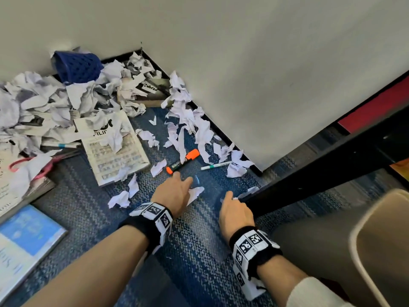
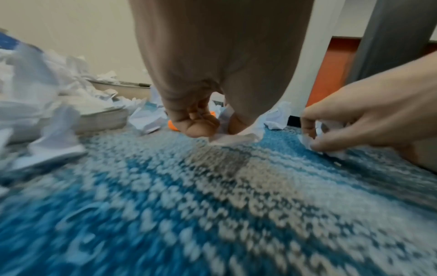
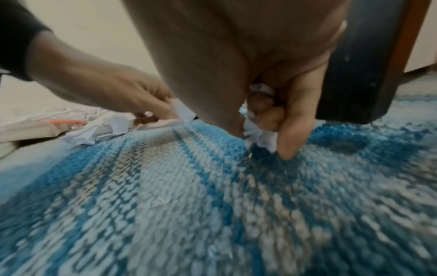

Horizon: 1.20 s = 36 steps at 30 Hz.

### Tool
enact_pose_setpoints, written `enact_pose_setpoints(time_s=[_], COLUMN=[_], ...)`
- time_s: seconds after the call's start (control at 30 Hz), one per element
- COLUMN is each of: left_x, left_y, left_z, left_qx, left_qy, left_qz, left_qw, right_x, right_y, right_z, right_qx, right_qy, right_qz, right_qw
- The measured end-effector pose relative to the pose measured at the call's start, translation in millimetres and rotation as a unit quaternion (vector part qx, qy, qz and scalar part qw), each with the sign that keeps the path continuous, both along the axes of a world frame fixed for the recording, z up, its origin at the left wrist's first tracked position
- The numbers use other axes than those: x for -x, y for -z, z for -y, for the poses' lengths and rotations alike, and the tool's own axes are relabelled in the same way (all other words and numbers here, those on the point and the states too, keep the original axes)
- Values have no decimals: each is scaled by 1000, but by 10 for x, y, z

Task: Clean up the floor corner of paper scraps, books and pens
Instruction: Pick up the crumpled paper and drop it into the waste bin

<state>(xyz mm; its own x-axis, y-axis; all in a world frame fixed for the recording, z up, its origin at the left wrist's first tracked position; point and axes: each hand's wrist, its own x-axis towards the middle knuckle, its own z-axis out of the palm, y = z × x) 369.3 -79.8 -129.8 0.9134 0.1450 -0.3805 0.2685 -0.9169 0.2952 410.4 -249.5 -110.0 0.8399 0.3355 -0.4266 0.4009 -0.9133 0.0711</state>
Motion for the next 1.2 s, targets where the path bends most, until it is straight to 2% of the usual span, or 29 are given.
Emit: enact_pose_setpoints(time_s=[0.07,0.17,0.27,0.4,0.5,0.6,0.8,0.93,1.03,1.1,1.2], left_x=[-99,-275,-487,-658,-687,-725,-742,-629,-539,-475,-313], left_y=[6,-84,-119,7,53,102,236,243,192,104,-33], left_z=[68,219,385,618,827,928,897,607,275,21,-315], left_qx=[1,99,168,165,81,22,58,110,166,189,149], left_qy=[8,-16,44,113,122,132,99,39,-19,-68,-126], left_qz=[36,90,39,50,72,88,109,146,202,232,215], left_qw=[999,991,984,978,987,987,987,982,965,952,957], right_x=[14,60,114,254,247,248,256,173,25,-170,-570], right_y=[38,36,-15,11,48,29,-6,-112,-190,-196,-117], right_z=[33,102,135,269,450,535,496,354,68,-203,-535], right_qx=[15,-17,-45,-22,-30,-49,-74,-79,-73,-49,-45], right_qy=[-15,-22,-5,-12,-16,-1,18,-14,-42,-57,-29], right_qz=[2,11,34,4,17,-20,-19,-12,35,94,149], right_qw=[1000,1000,998,1000,999,999,997,997,996,993,987])
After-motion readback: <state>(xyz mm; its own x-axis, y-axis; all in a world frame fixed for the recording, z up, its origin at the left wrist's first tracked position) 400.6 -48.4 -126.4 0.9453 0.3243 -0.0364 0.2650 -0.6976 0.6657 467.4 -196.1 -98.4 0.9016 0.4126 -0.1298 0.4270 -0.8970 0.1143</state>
